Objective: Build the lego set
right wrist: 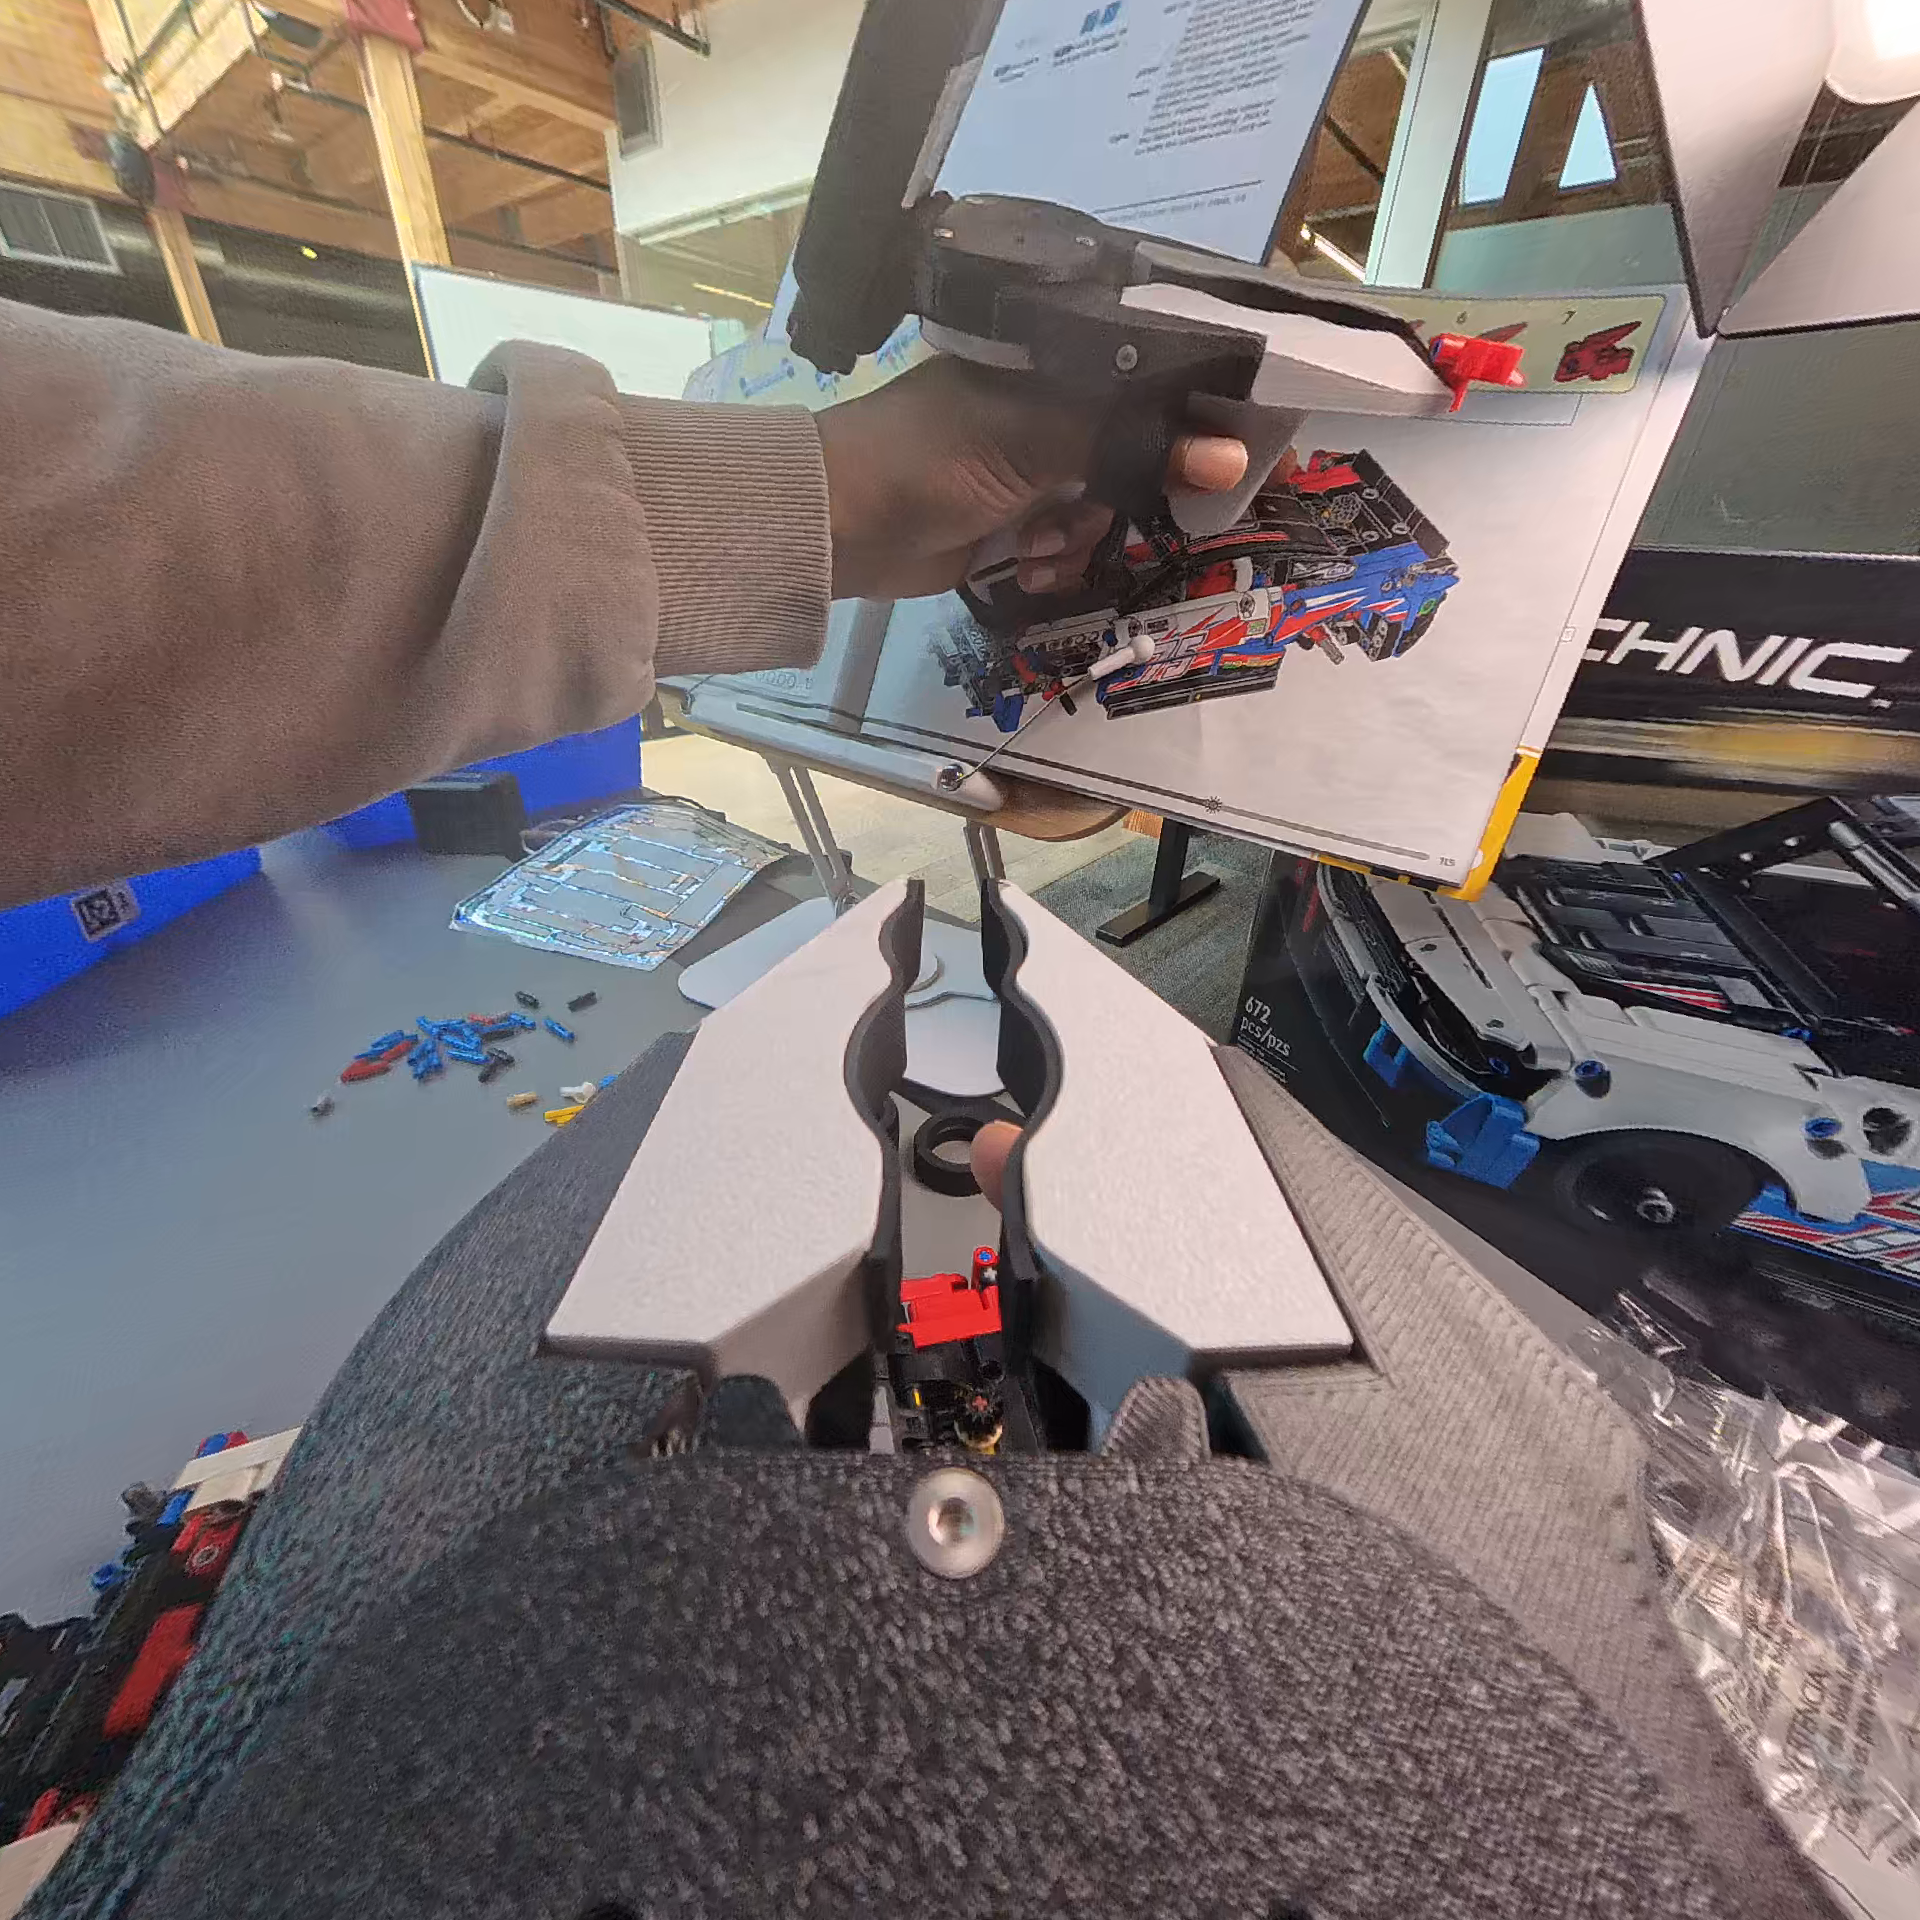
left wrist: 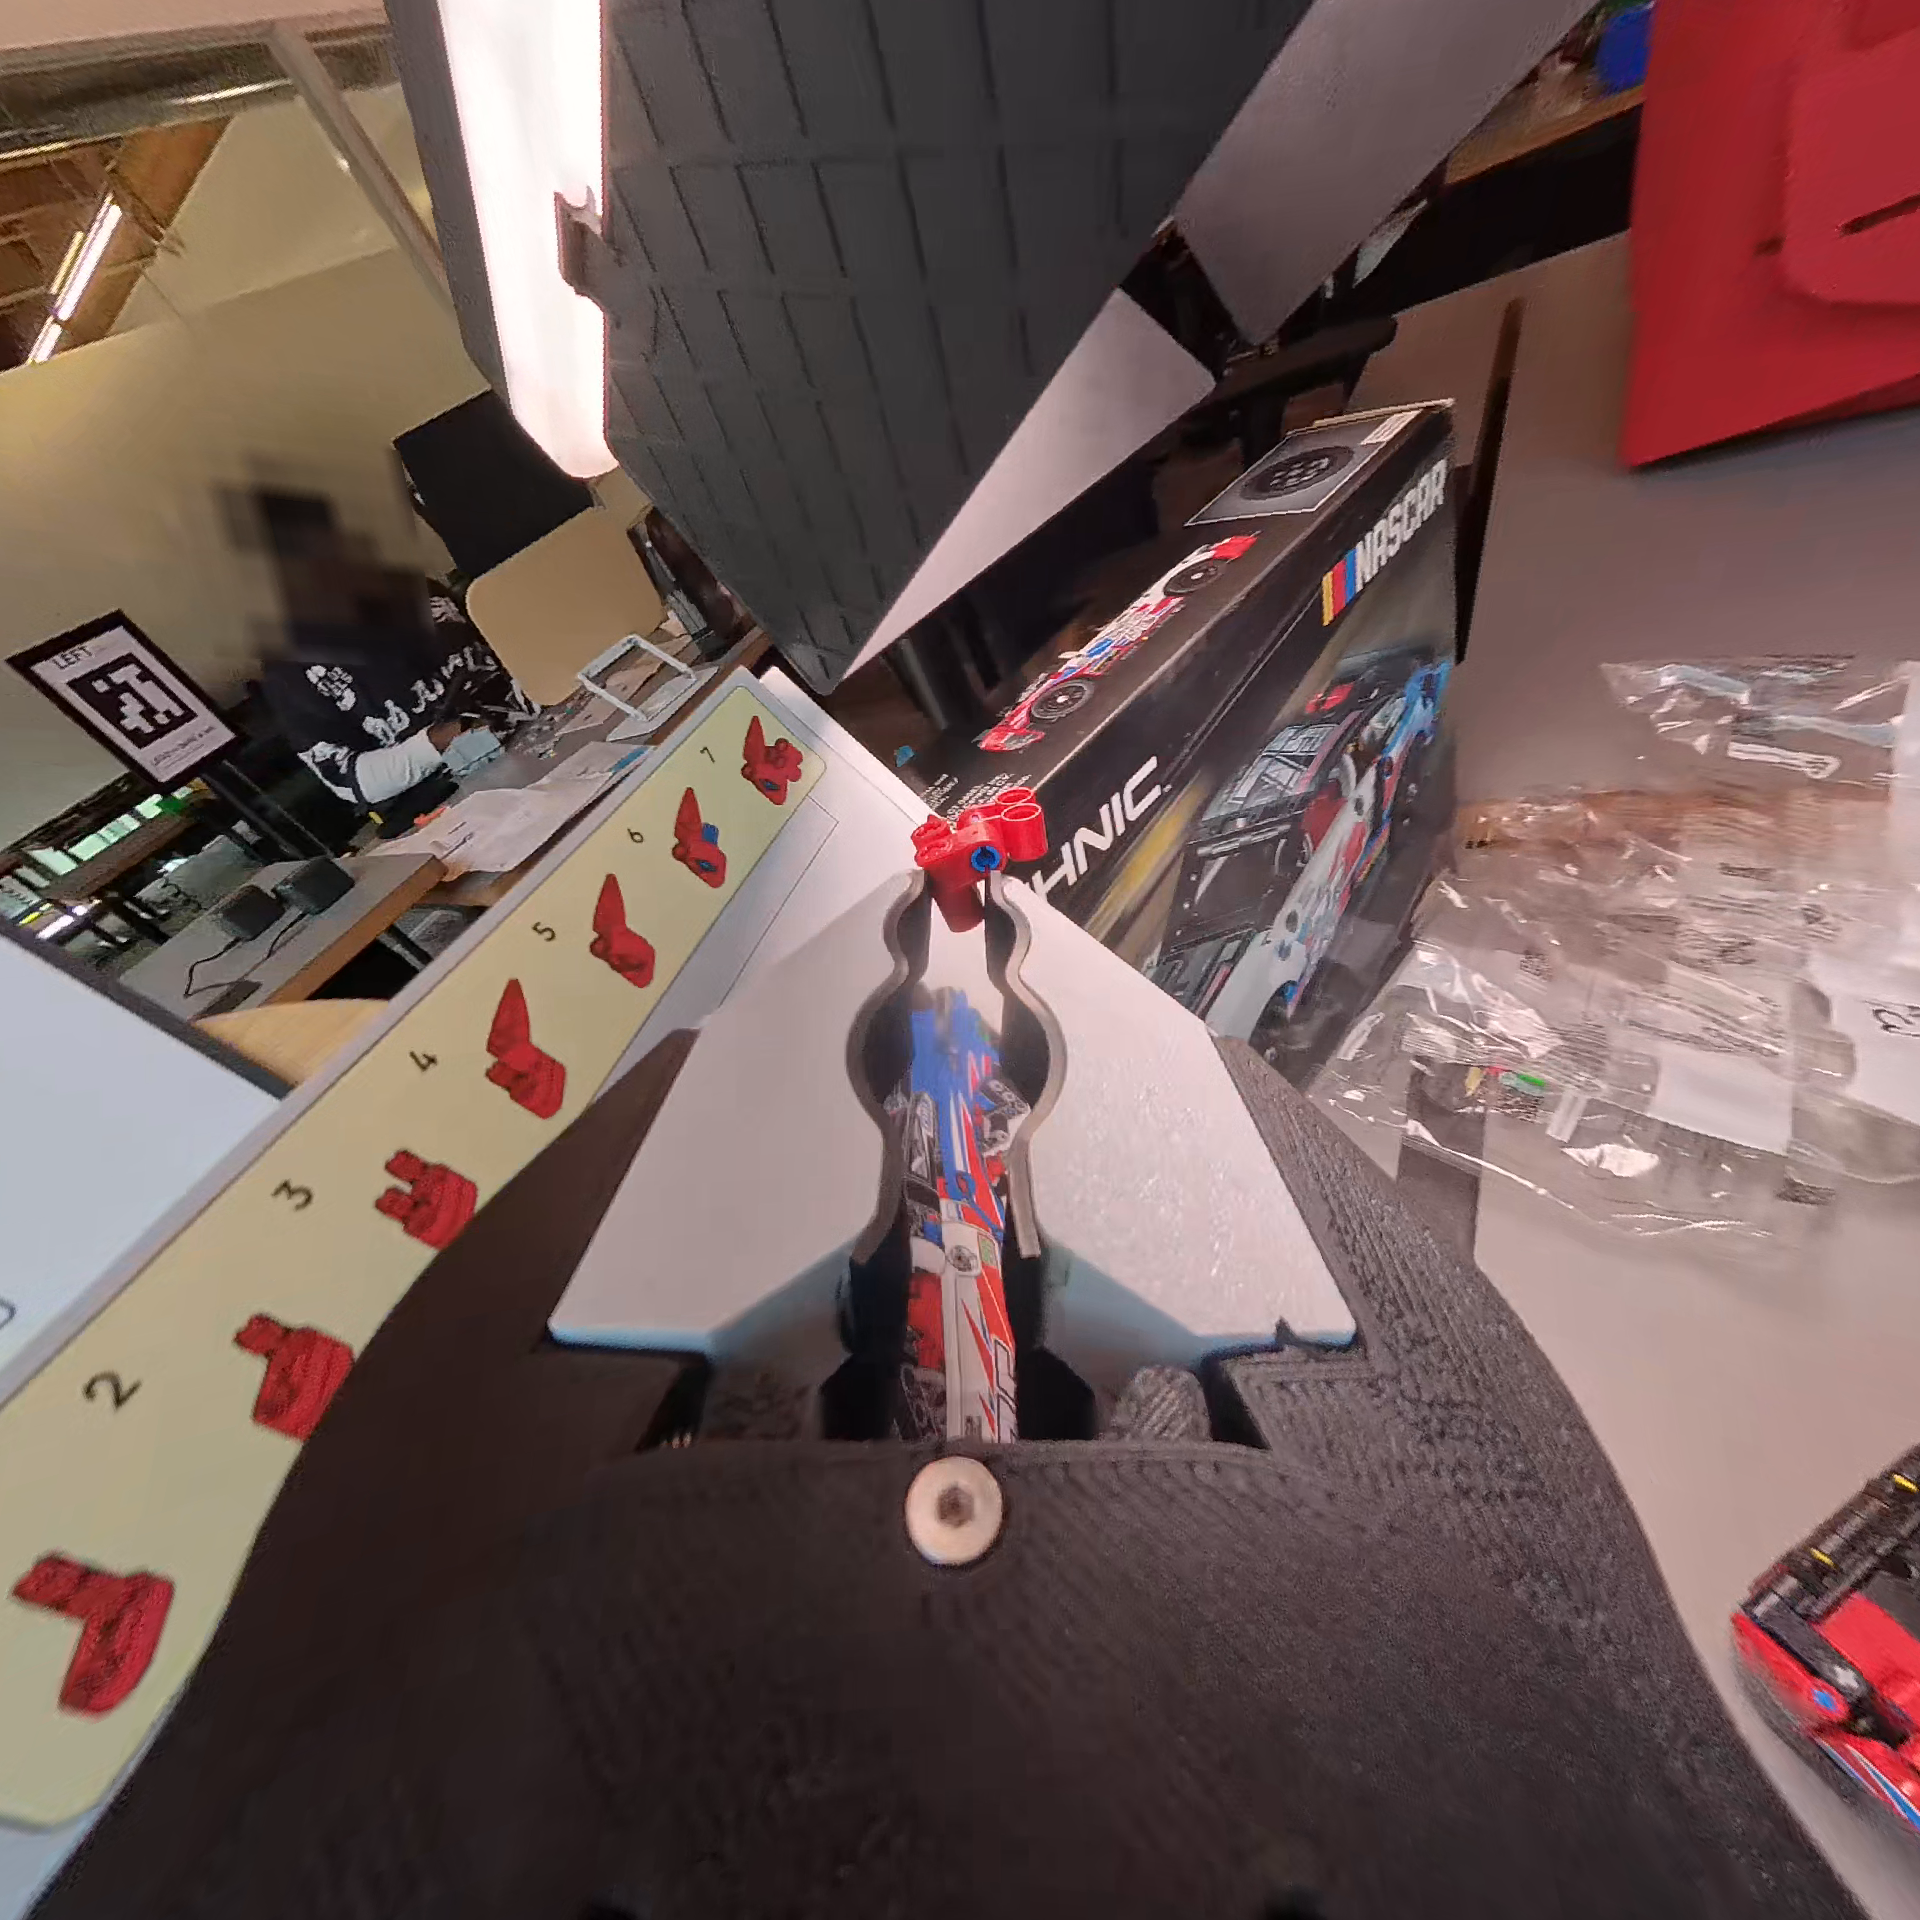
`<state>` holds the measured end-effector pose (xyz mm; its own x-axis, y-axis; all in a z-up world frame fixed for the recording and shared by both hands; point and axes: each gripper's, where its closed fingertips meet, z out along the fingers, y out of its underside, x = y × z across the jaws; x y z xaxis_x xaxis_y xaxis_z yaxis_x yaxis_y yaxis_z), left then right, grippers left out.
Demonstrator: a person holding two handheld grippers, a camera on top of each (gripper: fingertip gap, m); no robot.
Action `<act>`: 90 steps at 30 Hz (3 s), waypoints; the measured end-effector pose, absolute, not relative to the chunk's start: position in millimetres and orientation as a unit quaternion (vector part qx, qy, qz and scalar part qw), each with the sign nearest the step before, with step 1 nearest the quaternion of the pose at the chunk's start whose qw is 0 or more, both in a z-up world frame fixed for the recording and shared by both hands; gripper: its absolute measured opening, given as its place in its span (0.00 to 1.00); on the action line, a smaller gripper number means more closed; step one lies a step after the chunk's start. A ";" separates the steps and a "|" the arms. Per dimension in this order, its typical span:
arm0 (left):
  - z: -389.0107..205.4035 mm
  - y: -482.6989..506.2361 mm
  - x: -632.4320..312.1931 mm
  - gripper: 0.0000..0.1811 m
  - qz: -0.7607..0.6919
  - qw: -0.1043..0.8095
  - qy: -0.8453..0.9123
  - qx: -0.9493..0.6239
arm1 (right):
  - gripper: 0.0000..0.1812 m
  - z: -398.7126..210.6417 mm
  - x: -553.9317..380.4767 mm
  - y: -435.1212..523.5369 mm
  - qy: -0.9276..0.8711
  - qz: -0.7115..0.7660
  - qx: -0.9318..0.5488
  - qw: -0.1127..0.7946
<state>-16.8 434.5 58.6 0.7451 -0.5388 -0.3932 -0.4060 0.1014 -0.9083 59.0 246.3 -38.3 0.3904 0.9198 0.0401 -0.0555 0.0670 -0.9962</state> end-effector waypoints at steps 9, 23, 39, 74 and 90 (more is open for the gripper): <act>58.9 472.3 -14.0 0.04 0.054 0.642 0.352 -0.679 | 0.03 -41.0 67.0 245.6 -0.397 0.391 -0.545 0.627; 67.0 471.0 -18.7 0.04 0.226 0.644 0.410 -0.606 | 0.03 -26.8 73.2 242.6 -0.393 0.396 -0.533 0.636; 81.8 466.4 -20.1 0.04 0.289 0.672 0.413 -0.543 | 0.03 -27.3 73.3 242.8 -0.395 0.395 -0.532 0.636; 90.8 462.6 -20.1 0.04 0.291 0.679 0.410 -0.535 | 0.03 -28.0 75.5 246.1 -0.391 0.397 -0.536 0.634; 87.1 462.6 -22.0 0.04 0.316 0.663 0.421 -0.533 | 0.03 -32.4 73.1 247.2 -0.392 0.399 -0.540 0.629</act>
<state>-22.0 462.6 87.1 0.4466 -0.0302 -0.8942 -0.8670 0.2323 -0.4409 73.1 247.2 -32.4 0.3741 0.9252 0.0634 -0.0779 0.0995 -0.9920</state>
